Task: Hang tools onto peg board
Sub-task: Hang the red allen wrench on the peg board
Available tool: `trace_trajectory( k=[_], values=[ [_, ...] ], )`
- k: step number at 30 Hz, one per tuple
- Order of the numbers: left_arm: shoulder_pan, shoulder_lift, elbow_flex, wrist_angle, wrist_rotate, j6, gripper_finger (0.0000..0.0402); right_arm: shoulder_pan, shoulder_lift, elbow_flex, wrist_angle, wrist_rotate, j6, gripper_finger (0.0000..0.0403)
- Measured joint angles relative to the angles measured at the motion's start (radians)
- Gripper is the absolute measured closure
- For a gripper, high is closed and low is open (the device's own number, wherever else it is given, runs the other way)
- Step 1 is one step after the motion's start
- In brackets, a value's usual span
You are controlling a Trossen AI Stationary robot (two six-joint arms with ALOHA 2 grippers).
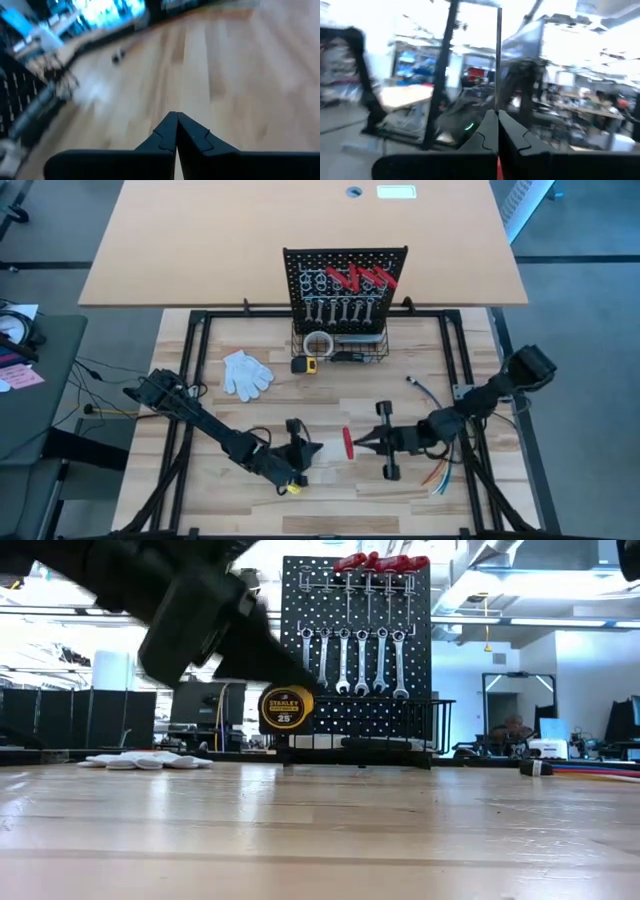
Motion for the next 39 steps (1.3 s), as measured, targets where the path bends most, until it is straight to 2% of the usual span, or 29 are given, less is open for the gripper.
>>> trace_trajectory(
  k=[3,5,11,15,18,24,29,39],
  values=[
    [0.006,0.000,0.000,0.150,0.021,0.062,0.0387,0.002,-0.004,0.001,0.063,0.004,-0.061,0.0403],
    [0.019,0.000,0.000,0.240,0.070,0.050,0.0366,0.005,-0.006,0.001,0.081,0.003,-0.086,0.0403],
    [0.094,0.000,0.000,0.289,0.170,-0.146,0.0268,0.013,-0.005,0.001,0.028,0.024,-0.144,0.0403],
    [0.134,0.000,0.000,0.369,0.307,-0.199,0.0199,0.056,-0.004,0.001,-0.029,0.176,-0.225,0.0403],
    [0.139,0.000,0.000,0.423,0.330,-0.221,0.0164,0.092,-0.004,0.001,-0.029,0.294,-0.303,0.0403],
    [0.148,0.000,0.000,0.519,0.317,-0.208,0.0151,0.109,-0.004,0.001,-0.040,0.301,-0.316,0.0403],
    [0.168,0.000,0.000,0.534,0.322,-0.266,0.0150,0.090,-0.004,0.001,-0.045,0.298,-0.304,0.0403],
    [0.225,0.000,0.000,0.596,0.466,-0.303,0.0150,0.052,-0.005,0.003,-0.071,0.269,-0.281,0.0403]
  ],
)
